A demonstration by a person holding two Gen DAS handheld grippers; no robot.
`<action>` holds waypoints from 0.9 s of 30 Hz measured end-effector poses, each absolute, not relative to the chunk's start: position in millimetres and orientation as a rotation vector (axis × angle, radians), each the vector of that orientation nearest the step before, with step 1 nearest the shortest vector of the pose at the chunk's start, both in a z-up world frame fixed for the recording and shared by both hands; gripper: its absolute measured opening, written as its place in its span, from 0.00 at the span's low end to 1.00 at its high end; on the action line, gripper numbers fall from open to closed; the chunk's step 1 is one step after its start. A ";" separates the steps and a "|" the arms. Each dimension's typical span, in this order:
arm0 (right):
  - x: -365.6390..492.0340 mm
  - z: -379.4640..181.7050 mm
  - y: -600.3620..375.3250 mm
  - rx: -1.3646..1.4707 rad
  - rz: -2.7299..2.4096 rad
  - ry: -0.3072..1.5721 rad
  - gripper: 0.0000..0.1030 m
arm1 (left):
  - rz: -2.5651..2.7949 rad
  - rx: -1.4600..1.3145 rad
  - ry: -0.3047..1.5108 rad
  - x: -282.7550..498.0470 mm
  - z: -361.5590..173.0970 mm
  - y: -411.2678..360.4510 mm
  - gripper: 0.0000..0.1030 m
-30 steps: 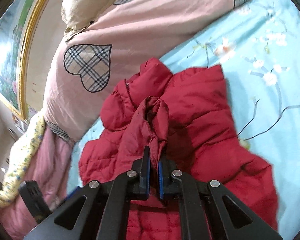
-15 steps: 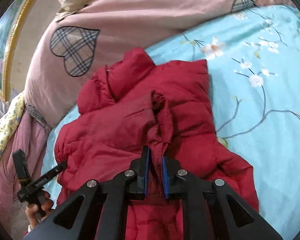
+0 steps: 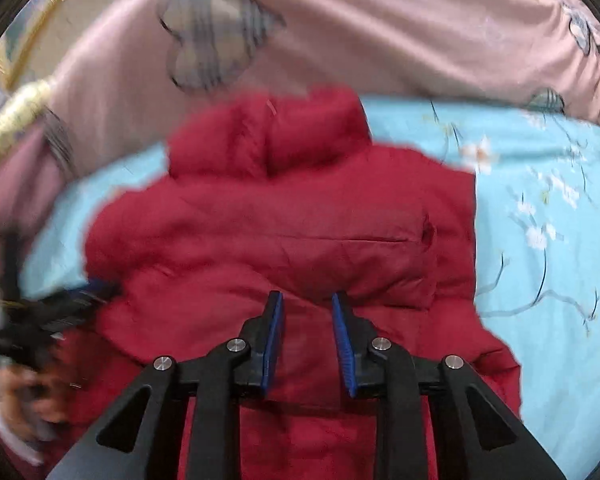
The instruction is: Fold large clothes
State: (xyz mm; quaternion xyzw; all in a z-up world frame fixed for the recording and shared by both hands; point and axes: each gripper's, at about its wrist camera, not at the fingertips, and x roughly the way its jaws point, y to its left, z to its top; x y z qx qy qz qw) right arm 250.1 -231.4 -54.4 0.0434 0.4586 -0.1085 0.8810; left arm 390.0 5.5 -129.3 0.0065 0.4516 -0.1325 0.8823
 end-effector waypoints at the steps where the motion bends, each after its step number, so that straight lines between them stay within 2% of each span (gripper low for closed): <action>1: 250.7 -62.1 -235.6 0.092 -0.240 0.969 0.25 | -0.283 0.020 0.925 385.8 -122.2 5.2 0.63; 7: 251.1 -79.2 -251.9 0.126 -0.240 0.967 0.26 | -0.349 0.041 0.810 374.9 -87.7 -9.7 0.64; 13: 250.4 -78.6 -252.8 0.120 -0.232 0.958 0.26 | -0.266 0.016 0.943 409.1 -125.8 -8.0 0.66; 19: 247.5 -83.0 -252.6 0.117 -0.218 0.936 0.26 | -0.245 0.003 0.948 407.6 -143.6 -1.0 0.67; 27: 248.7 -83.5 -252.3 0.121 -0.226 0.949 0.26 | -0.213 0.005 0.974 396.0 -122.2 -7.6 0.69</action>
